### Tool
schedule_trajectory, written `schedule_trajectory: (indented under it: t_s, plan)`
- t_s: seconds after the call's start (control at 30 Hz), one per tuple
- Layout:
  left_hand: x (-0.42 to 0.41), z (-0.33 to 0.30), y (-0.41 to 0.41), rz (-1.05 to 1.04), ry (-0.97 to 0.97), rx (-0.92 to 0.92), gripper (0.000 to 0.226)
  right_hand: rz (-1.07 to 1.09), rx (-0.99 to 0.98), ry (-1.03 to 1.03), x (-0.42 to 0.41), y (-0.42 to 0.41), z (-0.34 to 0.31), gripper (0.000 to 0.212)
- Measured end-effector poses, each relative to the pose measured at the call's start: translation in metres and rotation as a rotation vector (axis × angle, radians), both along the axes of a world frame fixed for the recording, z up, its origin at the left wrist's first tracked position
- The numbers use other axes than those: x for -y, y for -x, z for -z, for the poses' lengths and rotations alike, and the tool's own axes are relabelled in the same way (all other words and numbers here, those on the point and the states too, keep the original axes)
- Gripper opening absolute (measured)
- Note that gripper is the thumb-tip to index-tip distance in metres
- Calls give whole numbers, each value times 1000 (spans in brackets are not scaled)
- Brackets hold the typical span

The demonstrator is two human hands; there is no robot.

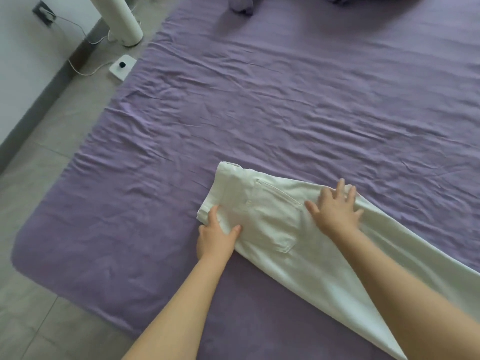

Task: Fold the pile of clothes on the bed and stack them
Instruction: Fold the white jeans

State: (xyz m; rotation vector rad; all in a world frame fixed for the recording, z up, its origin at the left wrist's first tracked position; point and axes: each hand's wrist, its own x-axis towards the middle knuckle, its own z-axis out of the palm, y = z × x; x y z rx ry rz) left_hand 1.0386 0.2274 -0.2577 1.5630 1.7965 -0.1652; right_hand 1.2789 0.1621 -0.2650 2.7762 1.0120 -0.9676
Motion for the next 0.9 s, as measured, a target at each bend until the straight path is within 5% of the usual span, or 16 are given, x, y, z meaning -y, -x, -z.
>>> schedule_trajectory:
  t_s: [0.2,0.27,0.33,0.4,0.5,0.67,0.9]
  plan:
    - [0,5,-1,-714,-7,366,108,-244,-53,59,24,71,19,87]
    - [-11,5,3,-982,121,594,100,-260,-56,116,10,60,24,97]
    - [-19,-2,6,-1054,259,806,68,-233,-107,129,-1,51,21,104]
    - [-16,-17,1,-959,279,876,39,-219,-167,108,0,48,12,103]
    - [-2,-46,-14,-798,175,962,28,-182,-289,-38,20,36,-5,84]
    - [39,-101,-63,-395,75,1063,35,423,-881,-316,81,-10,-41,51]
    - [131,-124,-153,226,179,936,63,826,-1241,-716,163,-71,-85,64]
